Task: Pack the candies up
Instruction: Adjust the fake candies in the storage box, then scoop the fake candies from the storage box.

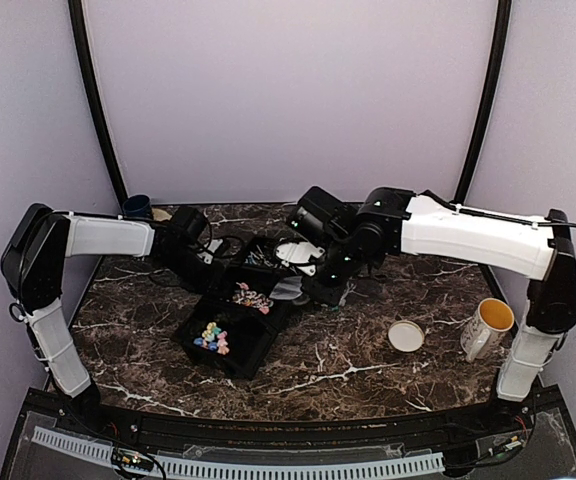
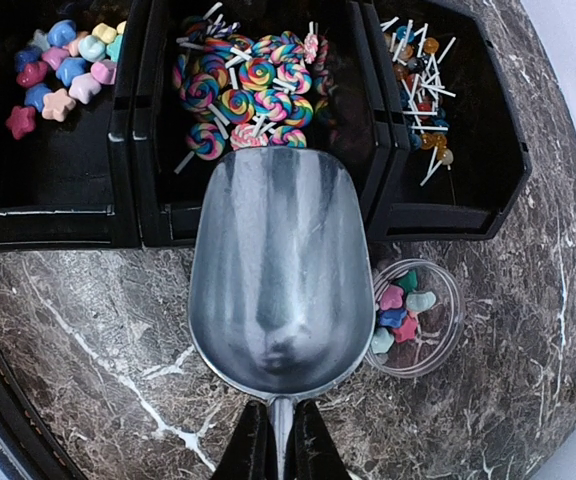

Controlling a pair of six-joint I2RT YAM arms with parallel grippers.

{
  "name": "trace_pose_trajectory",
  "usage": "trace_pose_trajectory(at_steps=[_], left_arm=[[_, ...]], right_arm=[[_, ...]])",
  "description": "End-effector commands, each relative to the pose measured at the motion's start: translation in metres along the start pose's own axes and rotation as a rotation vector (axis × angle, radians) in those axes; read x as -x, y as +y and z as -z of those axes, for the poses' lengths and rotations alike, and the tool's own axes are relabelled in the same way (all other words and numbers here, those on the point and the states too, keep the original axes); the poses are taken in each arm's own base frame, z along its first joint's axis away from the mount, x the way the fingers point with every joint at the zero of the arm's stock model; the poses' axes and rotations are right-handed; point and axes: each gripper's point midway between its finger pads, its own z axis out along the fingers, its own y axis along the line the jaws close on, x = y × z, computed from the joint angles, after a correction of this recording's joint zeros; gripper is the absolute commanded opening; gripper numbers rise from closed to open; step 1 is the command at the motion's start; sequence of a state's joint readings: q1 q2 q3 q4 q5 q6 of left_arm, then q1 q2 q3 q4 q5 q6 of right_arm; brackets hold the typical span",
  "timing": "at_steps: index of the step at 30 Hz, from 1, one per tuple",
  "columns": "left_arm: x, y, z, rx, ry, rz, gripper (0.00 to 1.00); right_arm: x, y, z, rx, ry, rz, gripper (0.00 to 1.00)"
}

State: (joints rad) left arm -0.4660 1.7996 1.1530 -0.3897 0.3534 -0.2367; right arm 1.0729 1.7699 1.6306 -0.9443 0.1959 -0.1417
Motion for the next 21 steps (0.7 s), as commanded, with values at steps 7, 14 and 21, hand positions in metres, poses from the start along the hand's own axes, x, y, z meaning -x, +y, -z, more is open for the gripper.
trace_pose_trajectory(at_steps=[7,14,21], left_arm=[[0.044,-0.032,0.043,-0.054,-0.169,-0.095,0.00],[0.044,-0.032,0.044,-0.047,-0.177,-0.110,0.00],[0.044,-0.039,0.046,-0.074,-0.192,-0.126,0.00]], right_arm=[[0.017,0.007,-0.016,-0.013,0.088,0.087,0.00],[0.023,0.016,-0.044,0.016,0.149,0.127,0.00],[0.032,0.022,-0.067,0.042,0.179,0.161,0.00]])
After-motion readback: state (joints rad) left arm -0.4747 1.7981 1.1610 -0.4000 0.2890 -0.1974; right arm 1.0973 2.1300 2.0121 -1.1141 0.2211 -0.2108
